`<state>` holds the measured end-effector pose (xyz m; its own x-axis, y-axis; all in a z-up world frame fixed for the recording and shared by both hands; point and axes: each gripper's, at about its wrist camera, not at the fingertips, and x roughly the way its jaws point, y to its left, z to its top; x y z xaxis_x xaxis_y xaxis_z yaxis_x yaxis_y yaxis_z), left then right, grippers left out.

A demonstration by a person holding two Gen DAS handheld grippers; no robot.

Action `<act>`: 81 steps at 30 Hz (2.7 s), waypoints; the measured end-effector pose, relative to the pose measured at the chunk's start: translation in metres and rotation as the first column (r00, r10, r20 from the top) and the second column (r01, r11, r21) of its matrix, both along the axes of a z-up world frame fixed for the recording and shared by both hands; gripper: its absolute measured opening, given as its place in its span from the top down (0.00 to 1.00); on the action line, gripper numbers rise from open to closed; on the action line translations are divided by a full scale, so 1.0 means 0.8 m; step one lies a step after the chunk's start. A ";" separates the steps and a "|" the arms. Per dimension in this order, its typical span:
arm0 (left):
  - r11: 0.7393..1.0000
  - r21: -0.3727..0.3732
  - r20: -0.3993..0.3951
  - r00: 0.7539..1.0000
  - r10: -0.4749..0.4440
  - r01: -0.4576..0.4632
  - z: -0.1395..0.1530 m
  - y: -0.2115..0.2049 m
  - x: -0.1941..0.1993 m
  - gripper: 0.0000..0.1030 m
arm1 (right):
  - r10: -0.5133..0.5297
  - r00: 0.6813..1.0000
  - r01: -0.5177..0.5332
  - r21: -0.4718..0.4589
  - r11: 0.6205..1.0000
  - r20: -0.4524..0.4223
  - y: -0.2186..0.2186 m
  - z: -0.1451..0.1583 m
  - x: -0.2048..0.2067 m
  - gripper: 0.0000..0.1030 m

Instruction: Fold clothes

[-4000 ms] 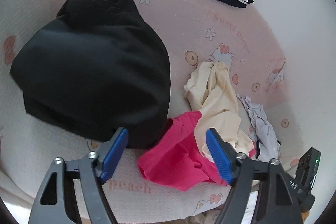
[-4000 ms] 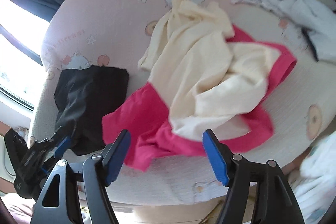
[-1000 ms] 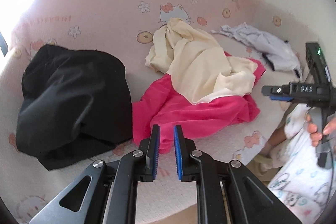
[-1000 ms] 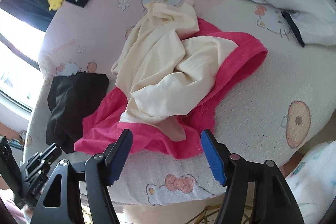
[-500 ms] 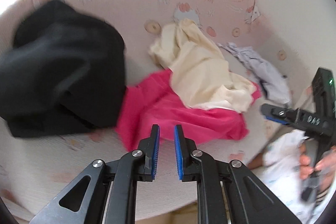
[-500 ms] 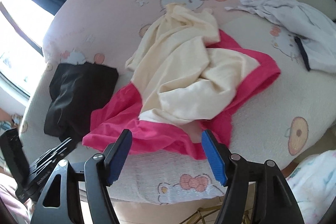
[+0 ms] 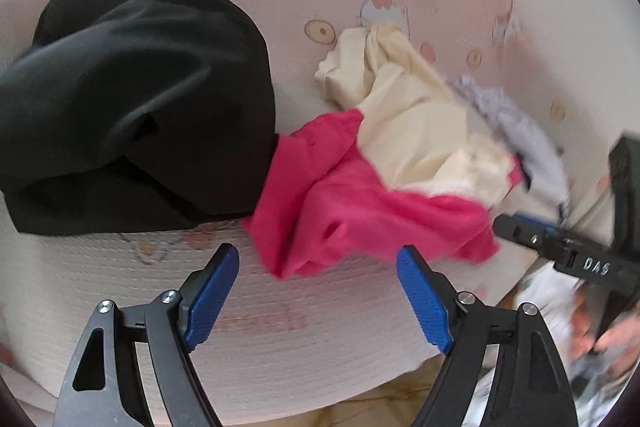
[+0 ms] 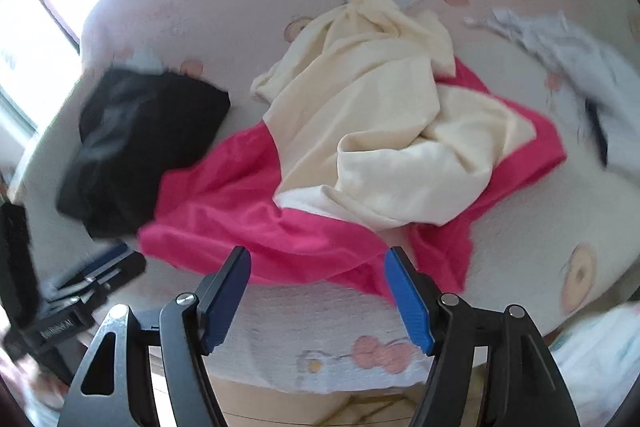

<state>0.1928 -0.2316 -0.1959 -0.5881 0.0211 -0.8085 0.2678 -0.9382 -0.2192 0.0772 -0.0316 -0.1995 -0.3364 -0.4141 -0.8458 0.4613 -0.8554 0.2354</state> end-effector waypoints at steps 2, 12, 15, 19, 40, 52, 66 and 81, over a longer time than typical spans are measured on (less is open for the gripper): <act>0.999 -0.041 0.030 1.000 -0.008 0.009 -0.007 0.003 0.002 0.22 | 0.032 0.999 -0.032 0.023 0.999 0.019 -0.006 -0.006 0.001 0.33; 0.839 -0.524 0.010 0.986 -0.164 0.145 0.013 0.073 0.006 0.22 | -0.104 0.965 0.138 -0.129 0.982 0.239 0.069 -0.045 -0.028 0.33; 0.790 -0.579 0.009 0.971 -0.240 0.201 0.016 0.094 -0.009 0.22 | -0.152 0.952 0.202 -0.171 0.964 0.267 0.103 -0.050 -0.041 0.33; 0.723 -0.631 0.027 0.939 -0.342 0.282 0.015 0.124 -0.034 0.22 | -0.227 0.926 0.294 -0.200 0.935 0.302 0.142 -0.066 -0.050 0.33; 0.385 -0.761 0.185 0.744 -0.642 0.522 -0.028 0.260 -0.074 0.22 | -0.163 0.824 0.436 -0.422 0.795 0.543 0.154 -0.142 -0.065 0.91; 0.353 -0.728 0.195 0.671 -0.715 0.588 -0.035 0.291 -0.085 0.22 | -0.115 0.850 0.436 -0.565 0.701 0.513 0.165 -0.120 -0.055 0.92; 0.260 -0.708 0.326 0.630 -0.705 0.657 -0.094 0.345 -0.104 0.23 | -0.233 0.778 0.577 -0.517 0.632 0.583 0.226 -0.144 -0.081 0.63; 0.432 -0.675 0.310 0.761 -0.569 0.598 -0.093 0.340 -0.119 0.87 | -0.096 0.736 0.548 -0.507 0.665 0.670 0.185 -0.179 -0.093 0.49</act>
